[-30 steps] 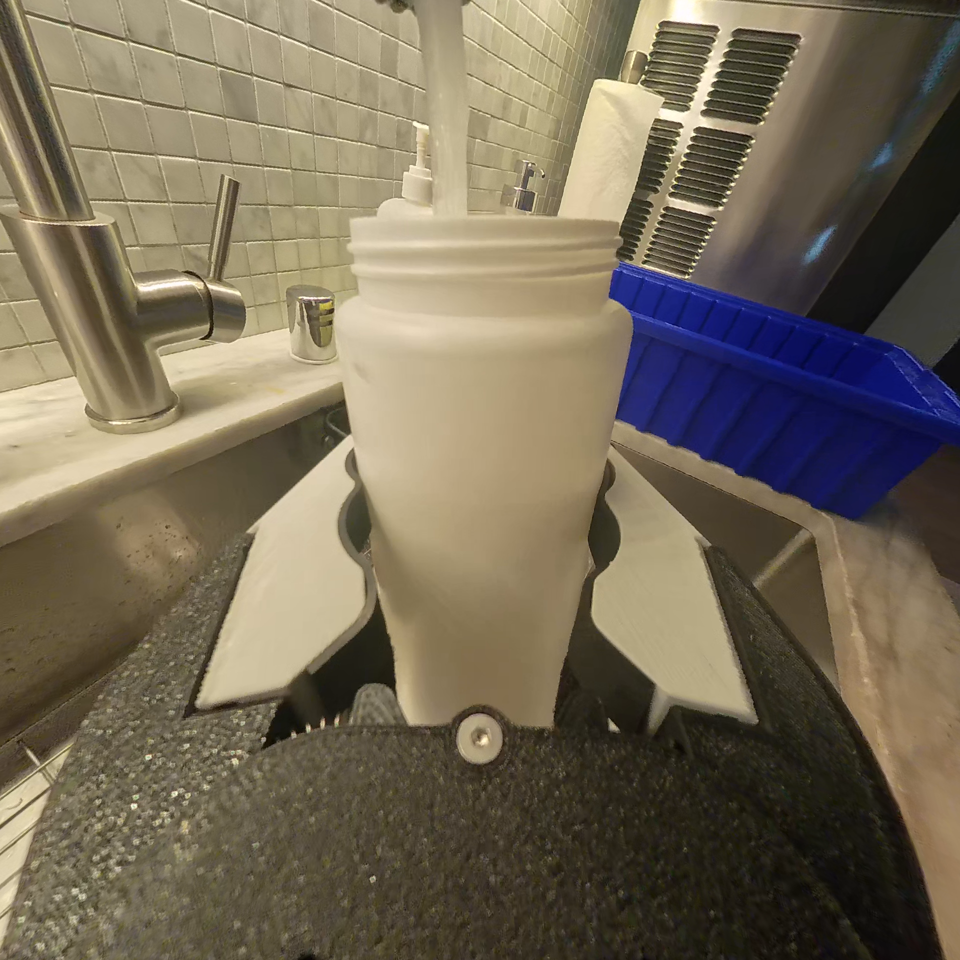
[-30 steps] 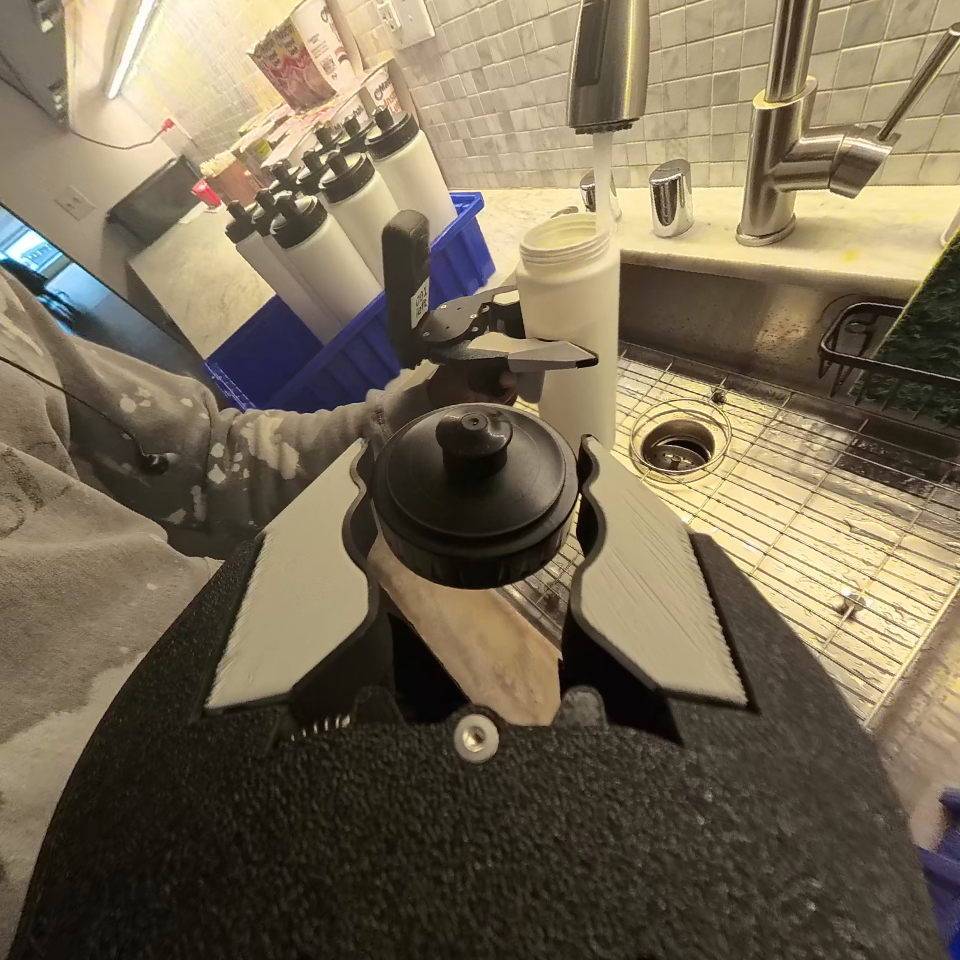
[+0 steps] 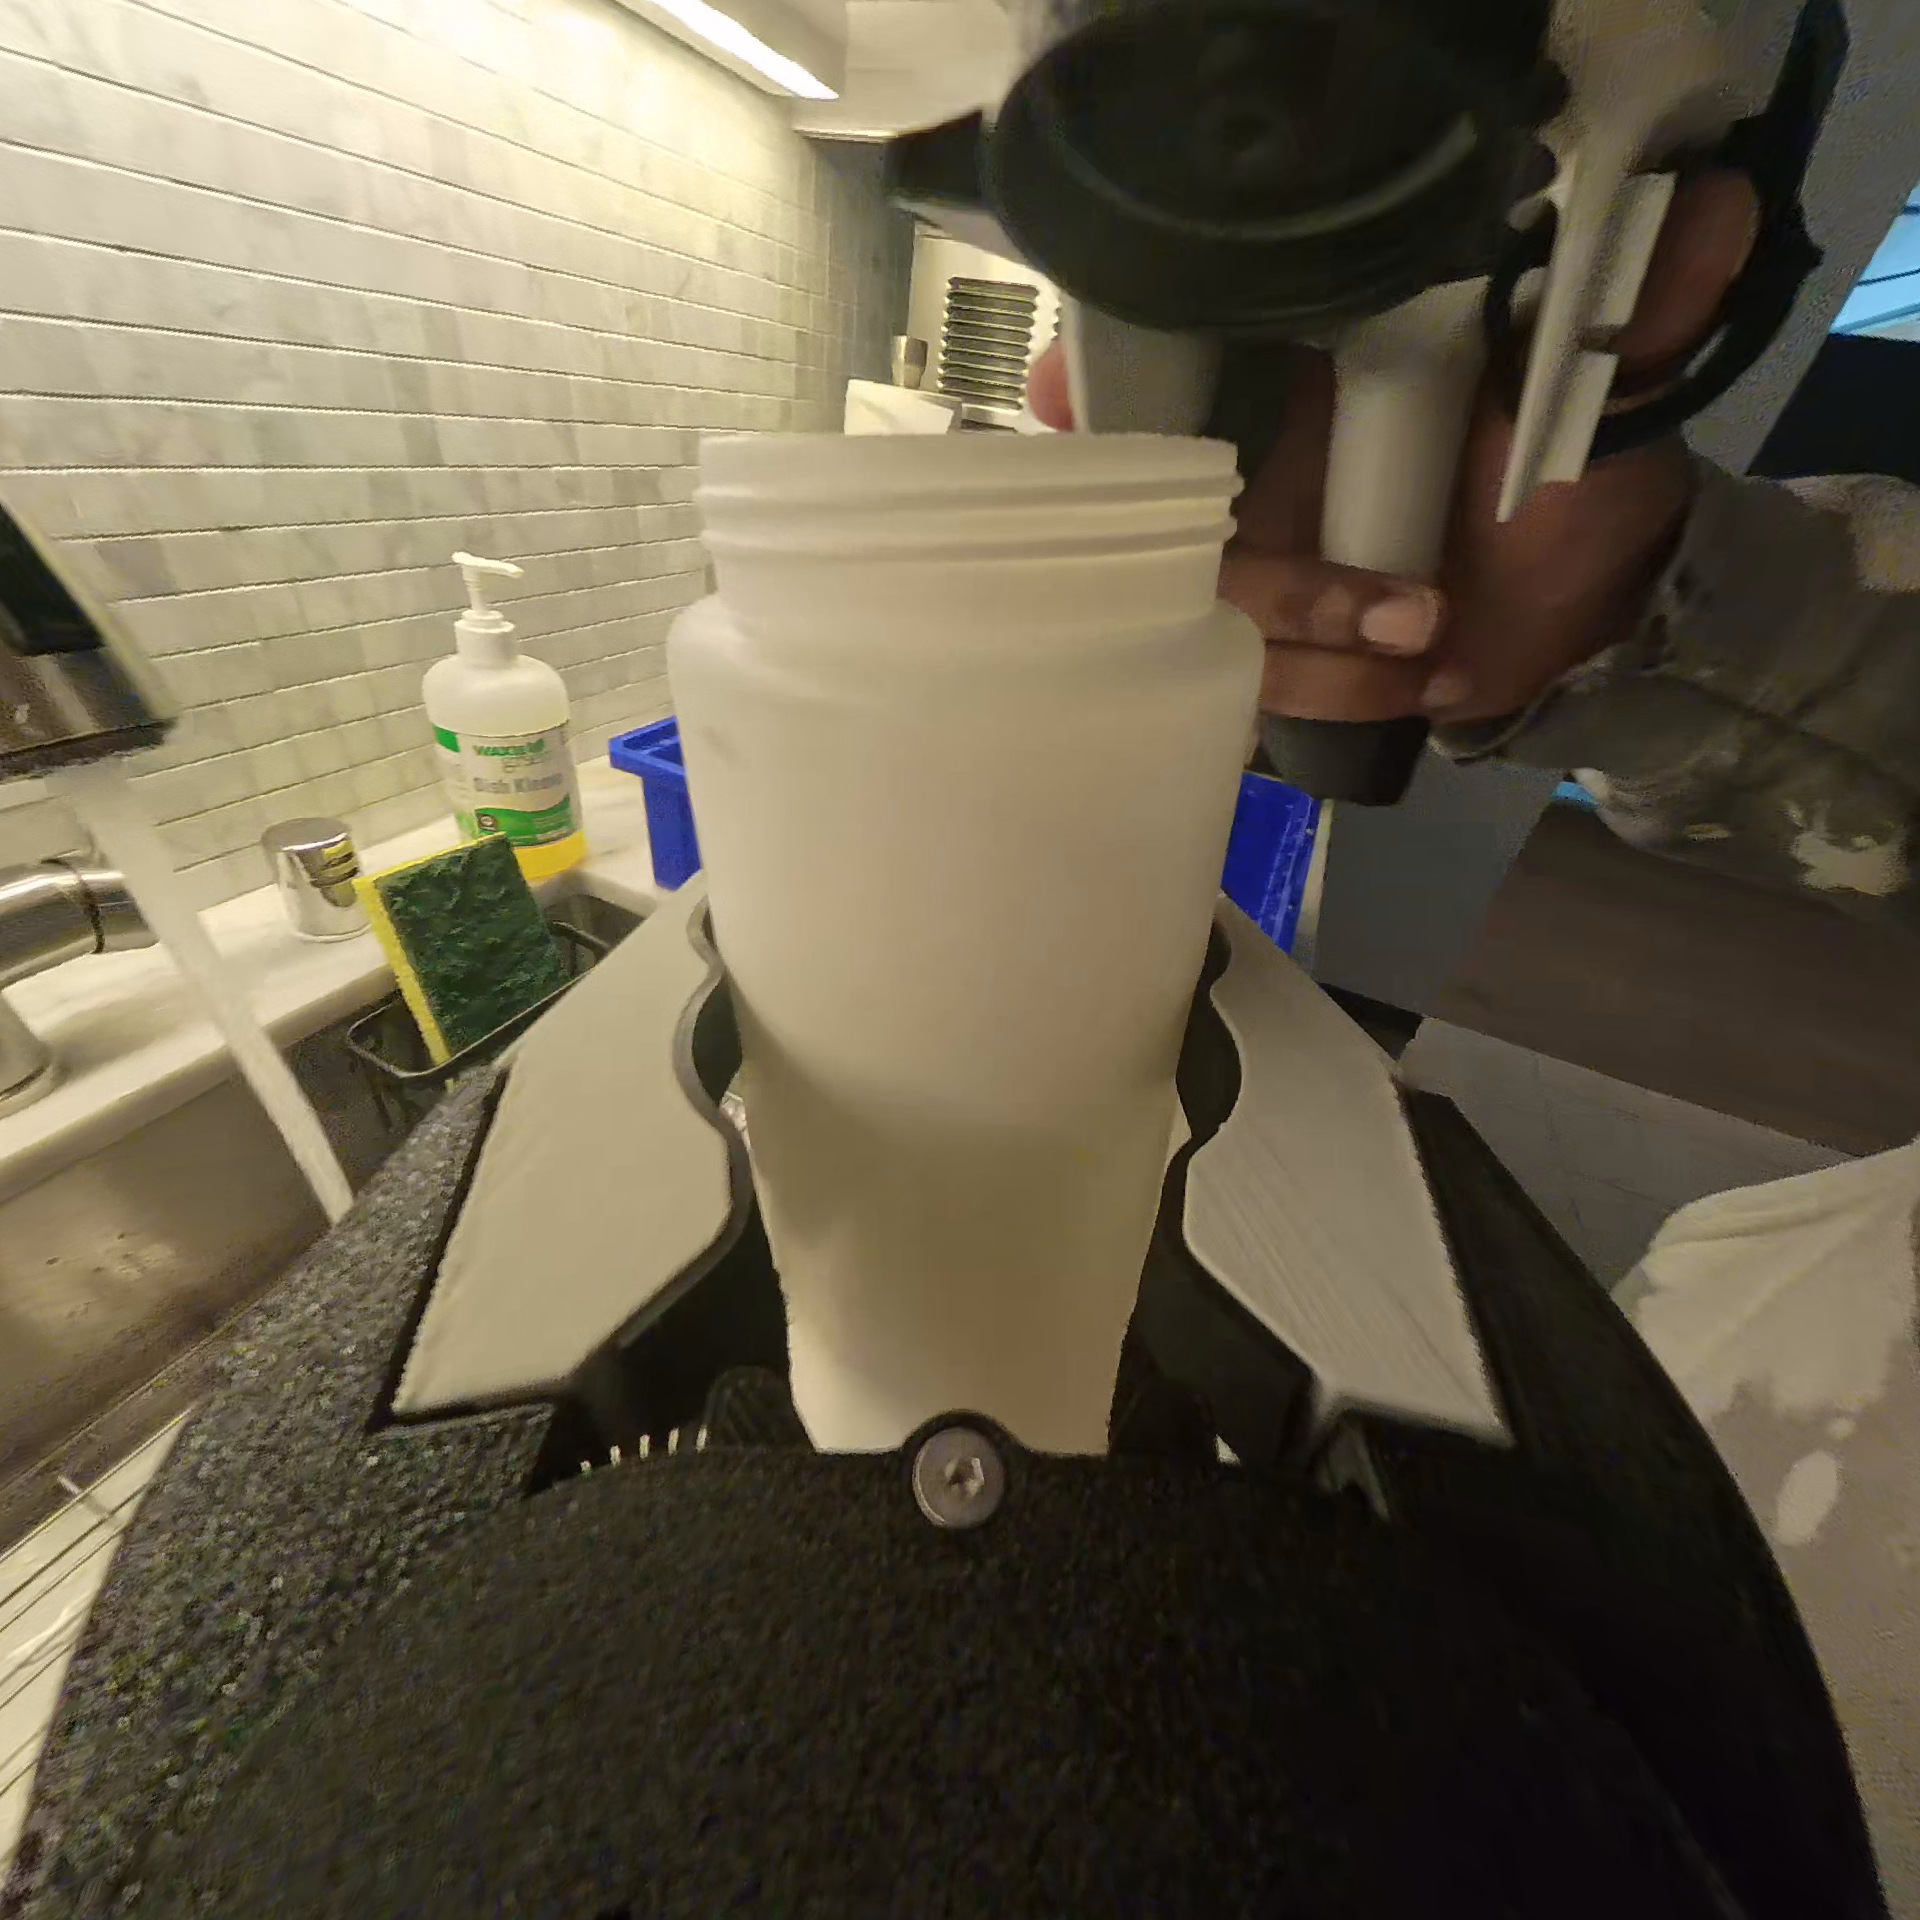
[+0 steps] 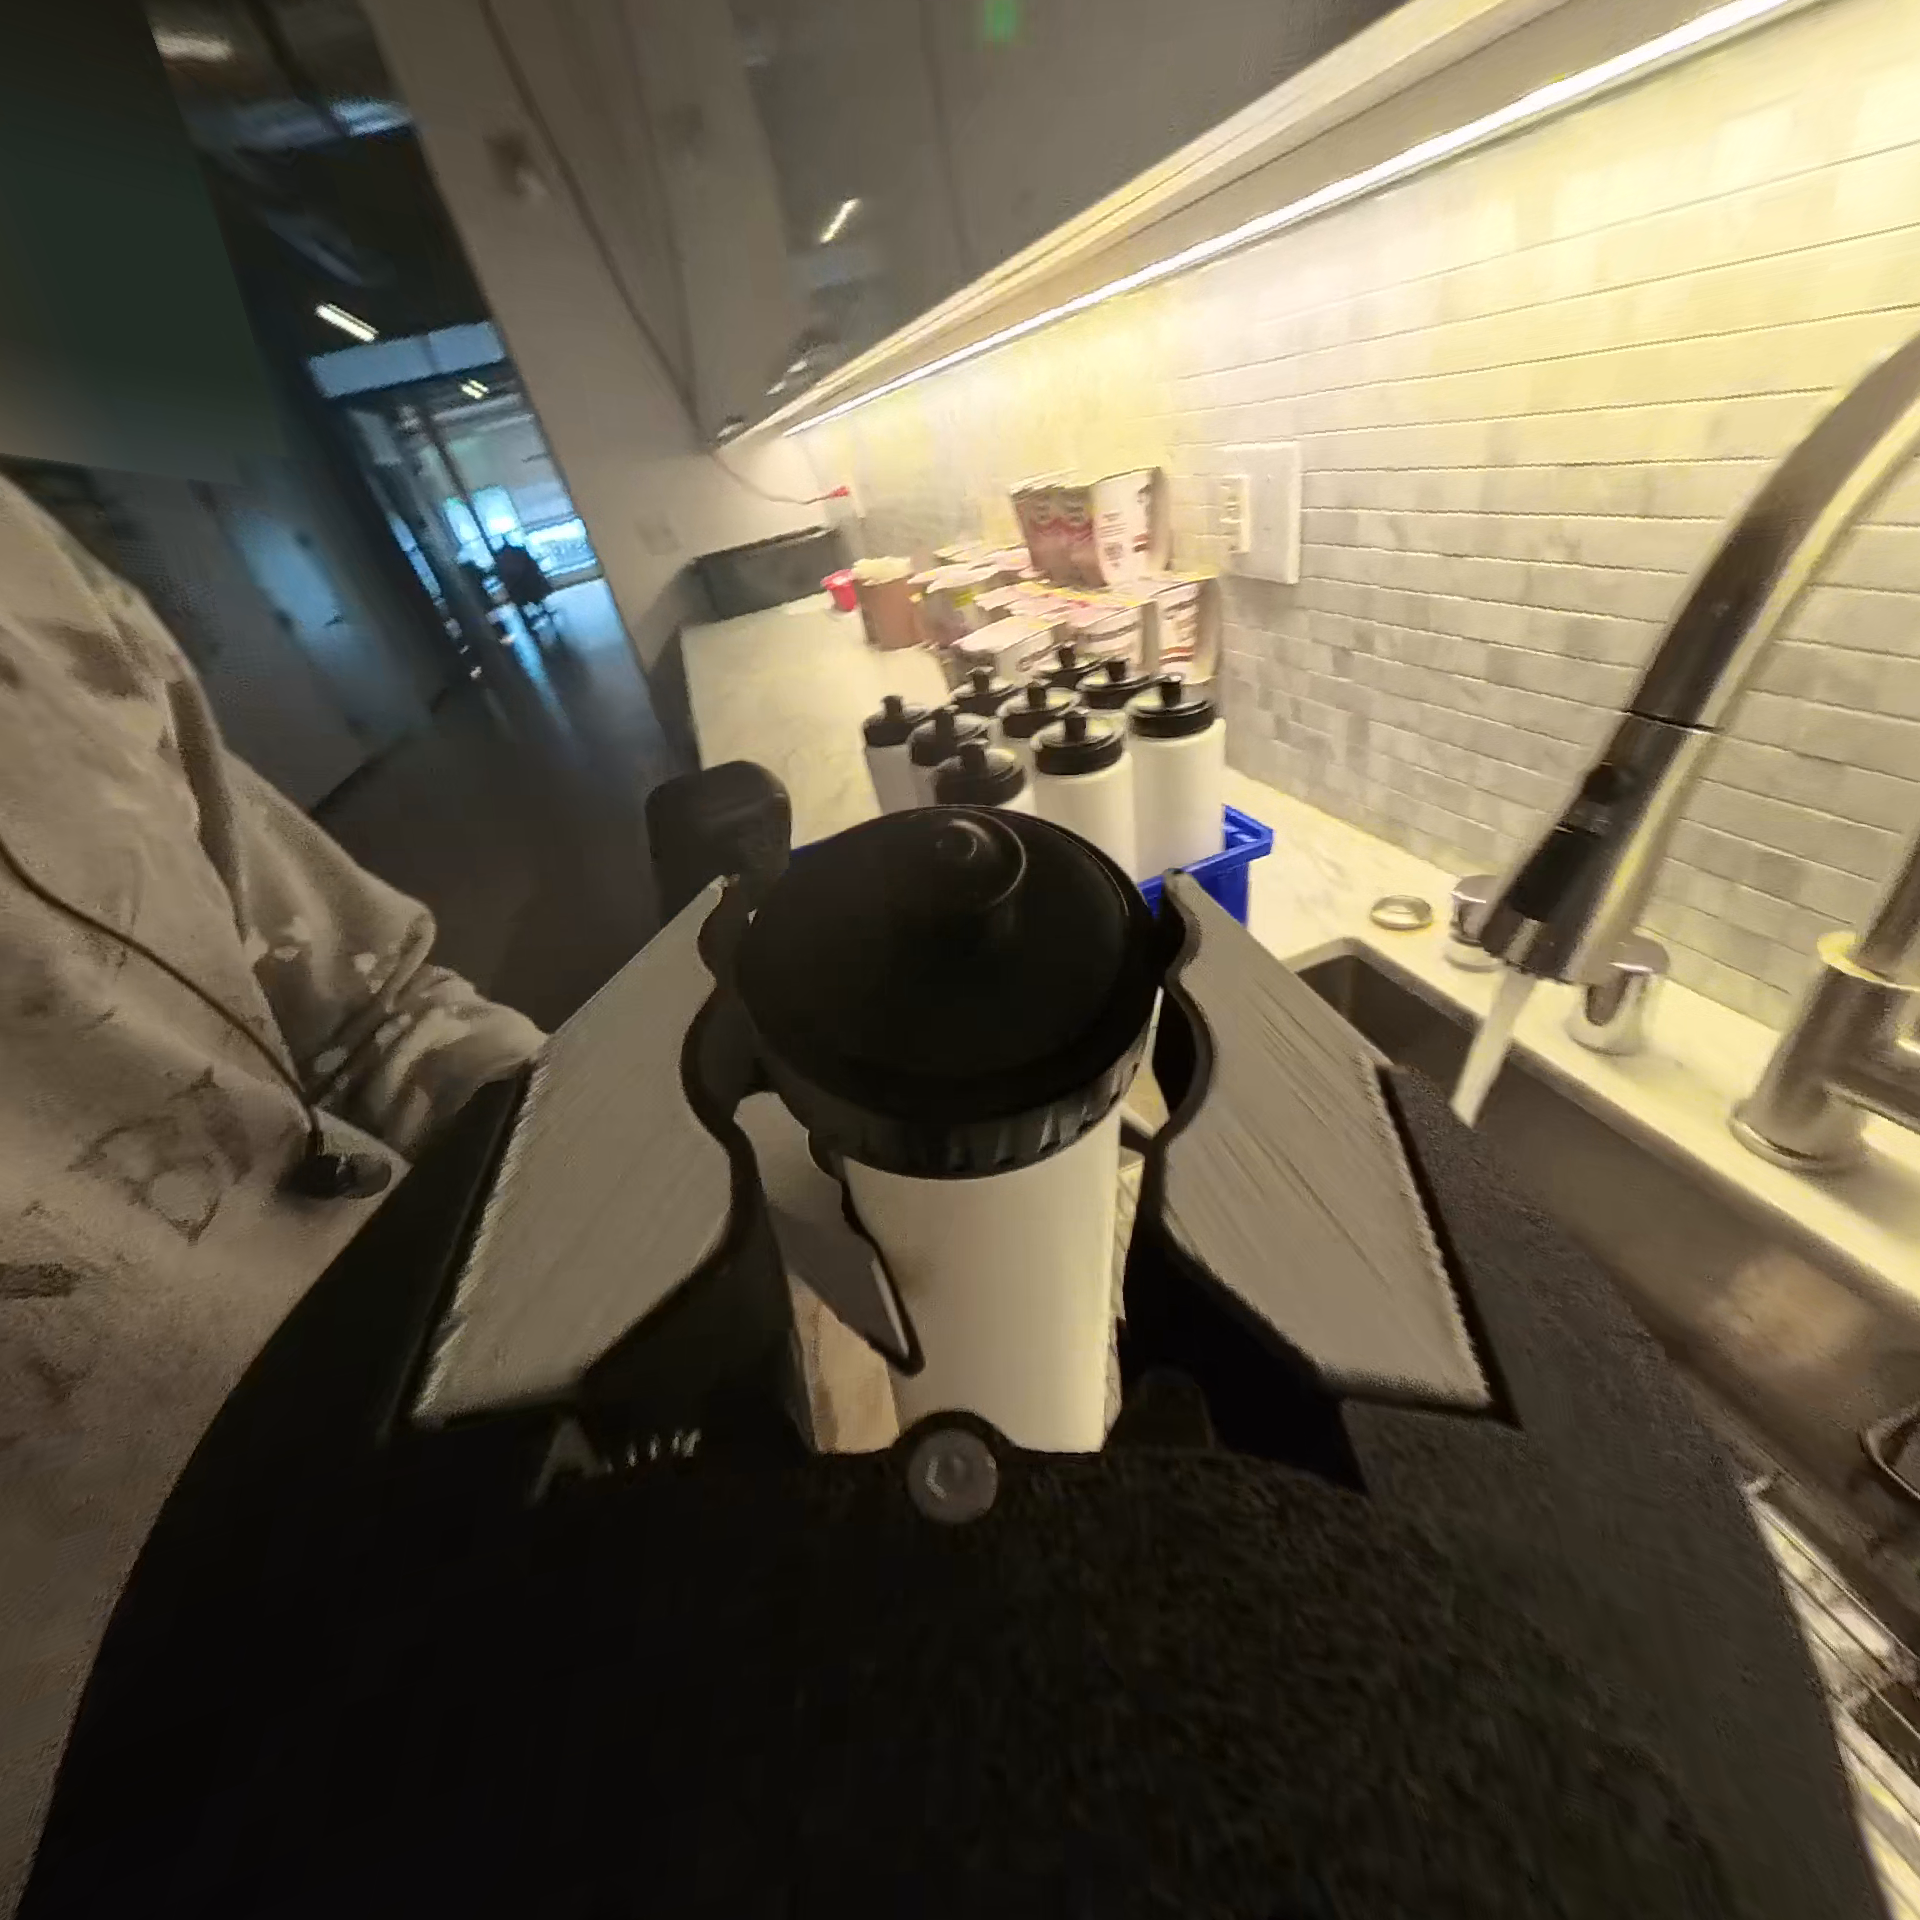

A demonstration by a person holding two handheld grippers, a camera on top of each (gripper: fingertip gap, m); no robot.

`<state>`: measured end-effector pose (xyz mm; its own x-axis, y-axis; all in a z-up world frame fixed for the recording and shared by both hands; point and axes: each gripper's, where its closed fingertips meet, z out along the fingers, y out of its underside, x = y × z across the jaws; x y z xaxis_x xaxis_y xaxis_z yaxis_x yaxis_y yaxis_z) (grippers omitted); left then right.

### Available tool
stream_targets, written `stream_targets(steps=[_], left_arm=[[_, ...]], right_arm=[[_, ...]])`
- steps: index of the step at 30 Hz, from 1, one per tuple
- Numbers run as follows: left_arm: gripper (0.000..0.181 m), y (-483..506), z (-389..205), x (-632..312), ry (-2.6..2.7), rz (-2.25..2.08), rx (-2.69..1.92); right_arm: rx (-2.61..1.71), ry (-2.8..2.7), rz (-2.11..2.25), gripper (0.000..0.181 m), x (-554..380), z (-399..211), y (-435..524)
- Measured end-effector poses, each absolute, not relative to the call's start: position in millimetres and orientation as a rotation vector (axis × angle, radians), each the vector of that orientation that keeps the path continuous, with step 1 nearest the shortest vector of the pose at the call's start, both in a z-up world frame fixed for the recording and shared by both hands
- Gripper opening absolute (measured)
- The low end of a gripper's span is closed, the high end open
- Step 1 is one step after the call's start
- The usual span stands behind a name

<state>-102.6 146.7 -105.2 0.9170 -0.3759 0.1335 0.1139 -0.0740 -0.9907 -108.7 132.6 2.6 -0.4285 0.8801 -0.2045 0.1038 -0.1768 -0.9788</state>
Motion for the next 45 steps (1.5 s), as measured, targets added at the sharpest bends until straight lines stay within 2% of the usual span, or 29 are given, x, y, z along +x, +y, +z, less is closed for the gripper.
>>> stream_targets(steps=[17,33,45], left_arm=[[0.085,145.2,-78.4,-63.4,0.245,-0.291,-1.606],[0.085,115.2,-122.7,-55.7,0.19,-0.297,-1.615],[0.086,93.2,-173.1,-63.2,0.244,-0.36,-1.62]], right_arm=[[-0.993,-1.879,1.699,0.078,-96.6,-8.6,99.8],[-0.981,-1.914,1.732,0.079,-90.4,-54.6,67.5],[-1.175,-1.839,1.522,0.079,-103.6,-107.0,52.0]])
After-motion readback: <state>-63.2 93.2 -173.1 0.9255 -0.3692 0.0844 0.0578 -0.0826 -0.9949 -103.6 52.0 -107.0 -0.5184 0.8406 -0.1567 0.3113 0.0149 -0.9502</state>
